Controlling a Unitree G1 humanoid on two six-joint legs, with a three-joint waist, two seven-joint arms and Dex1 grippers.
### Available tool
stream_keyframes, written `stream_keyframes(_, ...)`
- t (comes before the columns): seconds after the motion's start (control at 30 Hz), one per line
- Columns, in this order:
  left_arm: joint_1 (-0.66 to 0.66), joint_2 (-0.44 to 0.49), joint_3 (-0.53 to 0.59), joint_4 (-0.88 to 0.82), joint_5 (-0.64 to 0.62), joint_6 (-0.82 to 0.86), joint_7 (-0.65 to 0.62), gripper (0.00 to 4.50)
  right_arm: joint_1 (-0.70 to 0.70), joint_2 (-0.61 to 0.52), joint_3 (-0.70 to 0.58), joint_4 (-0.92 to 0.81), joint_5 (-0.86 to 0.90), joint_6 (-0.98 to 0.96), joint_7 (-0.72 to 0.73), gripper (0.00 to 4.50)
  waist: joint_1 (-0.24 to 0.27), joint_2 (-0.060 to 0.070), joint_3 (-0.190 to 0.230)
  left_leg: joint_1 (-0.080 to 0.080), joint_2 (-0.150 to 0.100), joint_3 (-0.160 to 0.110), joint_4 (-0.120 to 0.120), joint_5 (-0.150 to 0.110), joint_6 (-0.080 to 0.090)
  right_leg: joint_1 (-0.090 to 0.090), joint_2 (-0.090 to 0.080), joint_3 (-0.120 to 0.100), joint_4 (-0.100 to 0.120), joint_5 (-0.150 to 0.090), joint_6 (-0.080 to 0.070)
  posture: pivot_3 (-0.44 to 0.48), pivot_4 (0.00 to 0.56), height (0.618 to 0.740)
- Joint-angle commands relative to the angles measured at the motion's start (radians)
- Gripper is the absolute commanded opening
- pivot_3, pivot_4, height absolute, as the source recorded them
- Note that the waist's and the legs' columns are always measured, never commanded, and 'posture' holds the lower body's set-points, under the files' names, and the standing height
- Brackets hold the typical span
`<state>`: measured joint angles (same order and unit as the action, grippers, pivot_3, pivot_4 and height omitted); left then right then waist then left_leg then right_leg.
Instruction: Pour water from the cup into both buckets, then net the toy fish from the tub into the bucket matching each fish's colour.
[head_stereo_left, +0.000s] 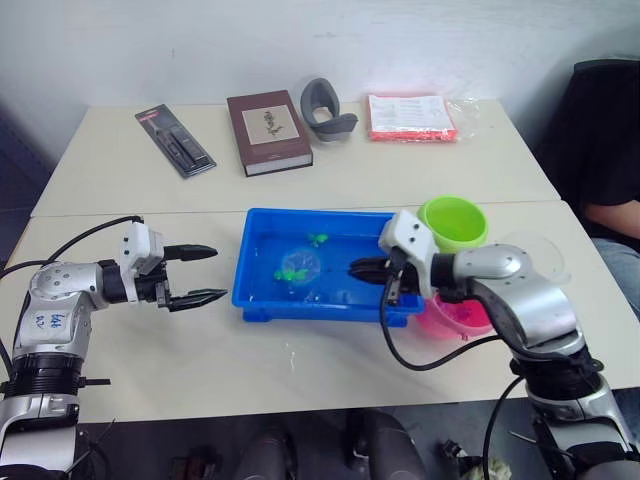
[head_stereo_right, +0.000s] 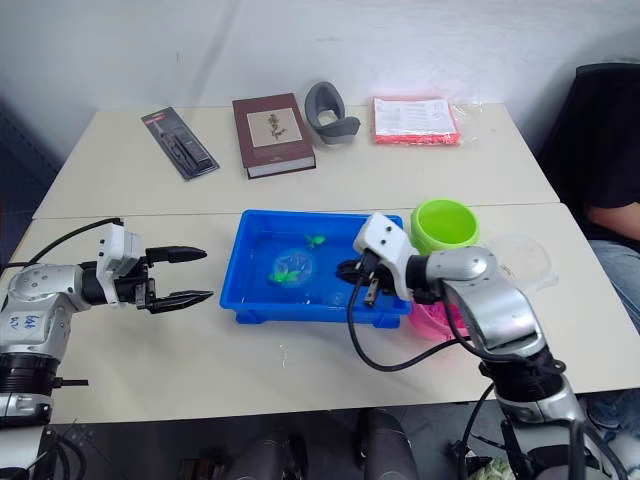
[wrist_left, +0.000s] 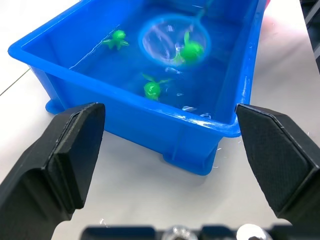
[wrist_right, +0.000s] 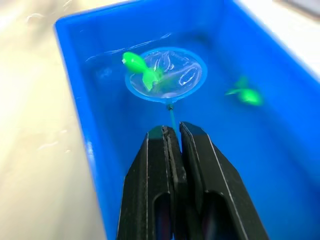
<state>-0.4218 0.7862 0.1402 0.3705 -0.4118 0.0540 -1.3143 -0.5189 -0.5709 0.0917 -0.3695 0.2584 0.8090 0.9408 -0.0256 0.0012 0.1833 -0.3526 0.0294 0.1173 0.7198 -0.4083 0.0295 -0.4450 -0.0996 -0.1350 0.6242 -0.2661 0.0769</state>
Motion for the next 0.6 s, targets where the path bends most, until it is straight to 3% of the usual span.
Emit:
stream_keyframes(0.03, -0.017, -0.023, 0.012, -0.058, -0.036, 0.016, -0.003, 4.47, 0.068, -0.031, -0.150, -0.126, 0.096, -0.014, -0.013, 0.00, 0.006, 0.000, 0.000, 0.000, 0.000, 0.000, 0.000, 0.000, 0.000, 0.000, 0.000, 0.000, 0.000, 0.000, 0.000, 0.000, 0.150, 0.740)
stream_keyframes(0.33, -0.091, -0.143, 0.003, -0.155, -0.109, 0.144, 0.061, 4.47, 0.276, -0.103, -0.492, -0.293, 0.204, -0.032, -0.103, 0.00, 0.027, 0.000, 0.000, 0.000, 0.000, 0.000, 0.001, 0.000, 0.000, 0.000, 0.000, 0.002, 0.001, 0.000, 0.000, 0.000, 0.150, 0.740)
stream_keyframes(0.47, -0.132, -0.181, -0.025, -0.149, -0.096, 0.158, 0.058, 4.47, 0.383, -0.169, -0.656, -0.282, 0.187, -0.054, -0.123, 0.00, 0.033, -0.001, 0.000, 0.001, -0.001, 0.001, 0.001, 0.000, 0.000, 0.000, 0.001, 0.003, 0.001, 0.000, 0.001, 0.000, 0.150, 0.740)
stream_keyframes(0.6, -0.176, -0.222, -0.052, -0.135, -0.085, 0.157, 0.062, 4.47, 0.466, -0.200, -0.729, -0.222, 0.133, -0.148, -0.150, 0.00, 0.037, -0.001, 0.000, 0.001, -0.001, 0.001, 0.001, 0.000, 0.000, 0.001, 0.002, 0.003, 0.001, 0.001, 0.001, 0.000, 0.150, 0.740)
